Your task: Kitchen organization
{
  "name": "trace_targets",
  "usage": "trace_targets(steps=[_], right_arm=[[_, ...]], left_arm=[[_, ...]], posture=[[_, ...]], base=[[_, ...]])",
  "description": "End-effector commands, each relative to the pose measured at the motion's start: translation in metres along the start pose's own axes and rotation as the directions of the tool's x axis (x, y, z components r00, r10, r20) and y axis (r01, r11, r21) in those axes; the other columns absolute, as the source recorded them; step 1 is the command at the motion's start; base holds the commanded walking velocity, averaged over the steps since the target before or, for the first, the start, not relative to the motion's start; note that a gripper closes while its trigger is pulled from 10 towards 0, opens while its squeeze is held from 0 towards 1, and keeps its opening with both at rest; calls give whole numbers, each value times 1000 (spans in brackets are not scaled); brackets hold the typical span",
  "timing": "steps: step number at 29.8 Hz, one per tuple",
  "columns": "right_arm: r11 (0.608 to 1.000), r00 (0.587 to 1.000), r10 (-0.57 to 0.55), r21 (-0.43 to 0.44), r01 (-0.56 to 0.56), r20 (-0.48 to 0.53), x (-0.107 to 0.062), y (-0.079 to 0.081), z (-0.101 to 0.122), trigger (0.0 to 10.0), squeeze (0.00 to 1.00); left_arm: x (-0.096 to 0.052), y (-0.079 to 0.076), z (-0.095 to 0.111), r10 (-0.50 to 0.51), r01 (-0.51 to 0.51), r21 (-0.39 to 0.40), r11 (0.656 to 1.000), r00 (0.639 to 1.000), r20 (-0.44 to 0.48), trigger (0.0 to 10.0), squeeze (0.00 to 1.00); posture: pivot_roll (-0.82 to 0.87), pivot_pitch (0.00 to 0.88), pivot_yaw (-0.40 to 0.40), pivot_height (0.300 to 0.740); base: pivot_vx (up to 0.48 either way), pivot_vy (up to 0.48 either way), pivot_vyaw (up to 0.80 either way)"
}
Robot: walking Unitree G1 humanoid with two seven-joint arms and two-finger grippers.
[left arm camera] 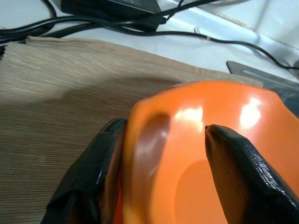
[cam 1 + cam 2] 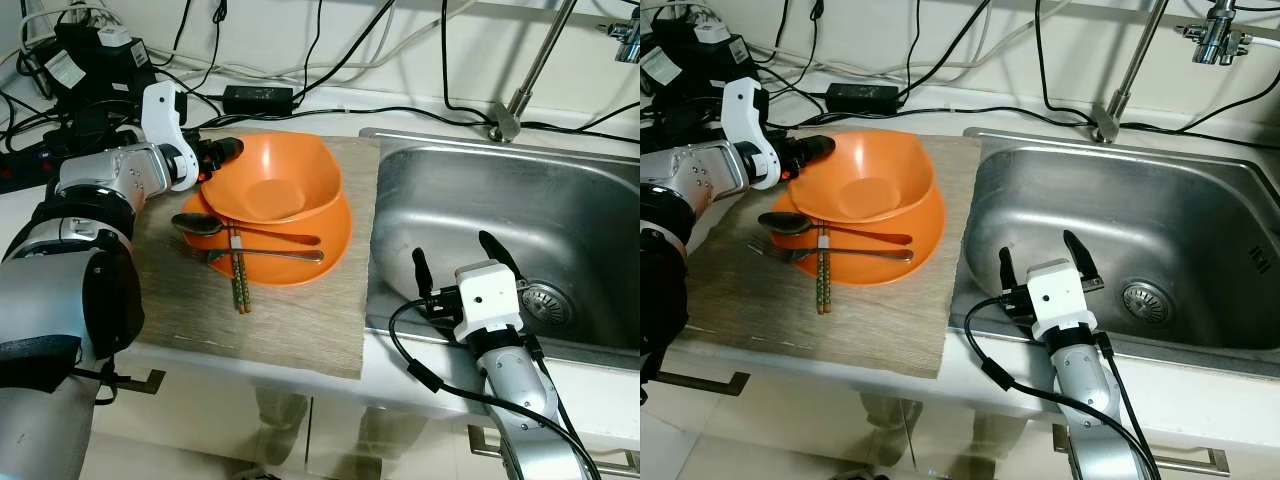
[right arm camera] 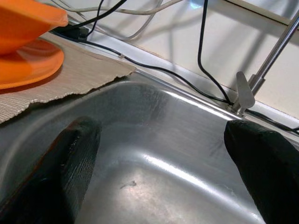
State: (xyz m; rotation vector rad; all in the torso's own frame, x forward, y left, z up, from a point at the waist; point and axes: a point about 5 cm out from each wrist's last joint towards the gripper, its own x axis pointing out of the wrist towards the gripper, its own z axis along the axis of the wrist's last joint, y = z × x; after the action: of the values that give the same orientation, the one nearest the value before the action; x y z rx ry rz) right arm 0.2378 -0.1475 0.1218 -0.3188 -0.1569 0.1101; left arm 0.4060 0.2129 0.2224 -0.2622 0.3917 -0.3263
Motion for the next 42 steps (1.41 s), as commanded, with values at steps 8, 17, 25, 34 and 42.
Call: trace_targets(steps=[8, 17, 25, 34, 42], right_arm=[[1000, 997, 22, 12, -21, -77, -5, 9, -15, 10000, 0], [1000, 996, 23, 16, -22, -81, -6, 11, -15, 10000, 0], [1000, 997, 23, 18, -22, -80, -6, 11, -15, 10000, 0], [1000, 997, 17, 16, -16, -72, -4, 9, -13, 10000, 0], [1000, 998, 14, 19, -12, -64, 1, 8, -11, 10000, 0]], left_arm=[[1, -2, 0, 5, -5, 31, 1000, 1000, -15, 0, 129], [1, -3, 4, -8, 8, 63, 998, 1000, 1, 0, 0], [-2, -8, 20, -44, 37, 96, 995, 997, 71, 0, 0], [-5, -20, 40, -107, 93, 103, 990, 984, 142, 0, 0], [-7, -26, 50, -129, 113, 97, 989, 975, 178, 0, 0]], posture=[[-66, 17, 34, 740], [-62, 21, 33, 740], [-63, 18, 34, 740], [-60, 9, 32, 740], [-55, 5, 32, 740]], base=[[0, 0, 0], [0, 0, 0], [0, 0, 0], [0, 0, 0], [0, 0, 0]])
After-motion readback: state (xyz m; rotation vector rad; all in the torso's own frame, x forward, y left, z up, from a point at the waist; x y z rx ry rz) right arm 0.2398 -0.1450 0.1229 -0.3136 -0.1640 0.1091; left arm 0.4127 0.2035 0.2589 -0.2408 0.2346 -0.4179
